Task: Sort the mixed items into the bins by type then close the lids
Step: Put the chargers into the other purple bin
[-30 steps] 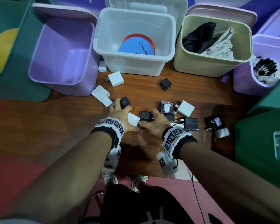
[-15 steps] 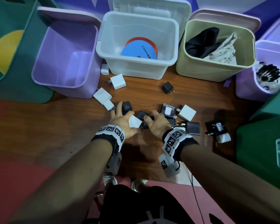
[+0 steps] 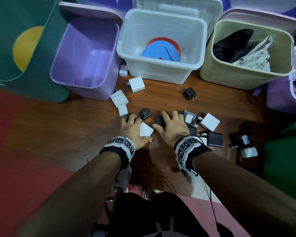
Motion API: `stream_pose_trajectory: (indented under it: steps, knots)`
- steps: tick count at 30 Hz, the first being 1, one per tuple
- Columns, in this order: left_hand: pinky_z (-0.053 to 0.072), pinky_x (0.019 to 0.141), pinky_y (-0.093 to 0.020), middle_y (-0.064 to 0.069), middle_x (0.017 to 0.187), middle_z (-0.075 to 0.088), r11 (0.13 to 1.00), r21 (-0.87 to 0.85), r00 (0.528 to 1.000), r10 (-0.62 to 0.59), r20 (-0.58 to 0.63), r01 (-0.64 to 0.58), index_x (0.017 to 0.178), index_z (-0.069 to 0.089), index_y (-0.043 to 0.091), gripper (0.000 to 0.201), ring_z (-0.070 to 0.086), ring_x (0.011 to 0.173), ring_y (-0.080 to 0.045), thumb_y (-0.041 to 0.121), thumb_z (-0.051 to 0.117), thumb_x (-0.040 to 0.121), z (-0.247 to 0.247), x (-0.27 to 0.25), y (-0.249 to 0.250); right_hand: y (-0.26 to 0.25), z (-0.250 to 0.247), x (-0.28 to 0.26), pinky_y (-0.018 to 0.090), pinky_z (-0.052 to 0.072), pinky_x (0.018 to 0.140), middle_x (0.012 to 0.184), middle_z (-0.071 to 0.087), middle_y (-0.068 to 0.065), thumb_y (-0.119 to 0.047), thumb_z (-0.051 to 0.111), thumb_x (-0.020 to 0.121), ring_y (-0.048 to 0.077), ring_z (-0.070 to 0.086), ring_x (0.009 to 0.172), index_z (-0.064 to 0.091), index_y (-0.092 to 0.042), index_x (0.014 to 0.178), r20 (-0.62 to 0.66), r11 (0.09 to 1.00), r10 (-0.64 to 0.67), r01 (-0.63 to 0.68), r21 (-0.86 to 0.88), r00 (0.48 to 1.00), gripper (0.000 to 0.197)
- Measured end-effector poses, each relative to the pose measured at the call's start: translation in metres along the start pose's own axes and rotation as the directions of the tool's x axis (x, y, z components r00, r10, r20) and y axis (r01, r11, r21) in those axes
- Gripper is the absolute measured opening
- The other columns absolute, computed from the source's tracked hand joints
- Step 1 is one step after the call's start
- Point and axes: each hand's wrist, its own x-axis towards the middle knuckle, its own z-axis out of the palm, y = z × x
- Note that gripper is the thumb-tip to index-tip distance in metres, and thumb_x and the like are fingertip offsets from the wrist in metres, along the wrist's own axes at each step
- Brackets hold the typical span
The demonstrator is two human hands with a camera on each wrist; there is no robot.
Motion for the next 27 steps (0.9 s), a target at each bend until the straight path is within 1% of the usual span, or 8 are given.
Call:
stream_pose_trajectory:
  steps: [3,5,9,11,14,18,24,27]
  knots:
    - [0.026,0.111,-0.035,0.002,0.145,0.028,1.0,-0.014,1.0,-0.009,-0.015,0.009,0.135,0.04,0.023,0.081,0.025,0.131,-0.03,0.063,0.07,0.07,0.001,0.0,-0.003,-0.005,0.003,0.005,0.044,0.04,0.099,0.138,0.032,0.008,-0.059,0.037,0.093,0.031,0.033,0.126,0.03,-0.028,0.142,-0.002,0.999,0.034,-0.034,0.034,0.999,0.059]
    - [0.028,0.11,-0.036,0.0,0.146,0.025,1.0,-0.026,0.999,-0.014,-0.03,0.014,0.136,0.035,0.024,0.086,0.026,0.131,-0.03,0.061,0.073,0.068,0.001,0.0,-0.003,-0.008,0.003,0.008,0.044,0.042,0.097,0.137,0.035,0.007,-0.056,0.042,0.092,0.03,0.034,0.126,0.035,-0.027,0.14,-0.018,0.999,0.037,-0.037,0.032,0.999,0.056]
    - [0.027,0.111,-0.038,0.0,0.154,0.008,0.998,-0.029,0.998,-0.05,0.033,0.051,0.15,0.002,0.033,0.107,0.017,0.137,-0.032,0.062,0.069,0.072,-0.001,0.003,0.003,-0.009,0.003,0.012,0.043,0.043,0.096,0.135,0.039,0.007,-0.05,0.046,0.092,0.029,0.036,0.126,0.038,-0.024,0.138,-0.035,1.0,0.017,-0.017,0.01,0.999,0.054]
    - [0.026,0.112,-0.039,-0.001,0.156,0.005,0.998,-0.008,0.997,-0.056,0.055,0.057,0.15,-0.006,0.035,0.108,0.015,0.138,-0.034,0.066,0.063,0.073,-0.001,0.005,0.007,-0.008,0.003,0.012,0.042,0.041,0.099,0.137,0.037,0.007,-0.049,0.045,0.093,0.029,0.035,0.127,0.036,-0.023,0.14,-0.031,0.999,0.021,-0.02,0.026,0.999,0.054]
    - [0.026,0.112,-0.04,-0.005,0.156,0.007,0.997,0.056,0.997,-0.056,0.049,0.053,0.15,-0.009,0.036,0.106,0.017,0.136,-0.036,0.074,0.054,0.074,0.001,0.009,0.012,-0.001,0.002,0.01,0.042,0.042,0.1,0.136,0.036,0.007,-0.05,0.045,0.094,0.029,0.037,0.126,0.034,-0.025,0.141,-0.056,0.992,0.05,-0.043,0.123,0.997,0.055]
    - [0.026,0.111,-0.042,-0.008,0.155,0.008,0.993,0.104,0.997,-0.065,0.046,0.06,0.15,-0.009,0.034,0.103,0.017,0.137,-0.037,0.079,0.045,0.075,0.002,0.013,0.02,0.01,-0.001,0.007,0.038,0.045,0.098,0.131,0.04,0.006,-0.046,0.049,0.094,0.028,0.047,0.12,0.04,-0.021,0.138,-0.133,0.959,0.049,-0.009,0.282,0.99,0.052]
    - [0.036,0.107,-0.045,-0.002,0.154,0.01,0.998,0.054,0.999,-0.038,-0.029,0.04,0.148,0.007,0.029,0.097,0.017,0.138,-0.031,0.074,0.052,0.074,0.002,0.018,0.03,0.018,-0.012,0.003,0.034,0.045,0.095,0.131,0.041,0.004,-0.045,0.05,0.093,0.025,0.049,0.117,0.042,-0.021,0.136,-0.152,0.906,0.117,-0.043,0.421,0.981,0.05]
    - [0.038,0.105,-0.047,-0.003,0.154,0.011,0.995,0.091,0.998,-0.048,-0.035,0.051,0.149,0.001,0.031,0.094,0.017,0.138,-0.033,0.07,0.048,0.078,0.005,0.02,0.033,0.021,-0.015,0.001,0.034,0.046,0.091,0.127,0.042,0.003,-0.046,0.05,0.093,0.025,0.052,0.113,0.043,-0.021,0.135,-0.156,0.886,0.14,-0.053,0.461,0.978,0.049]
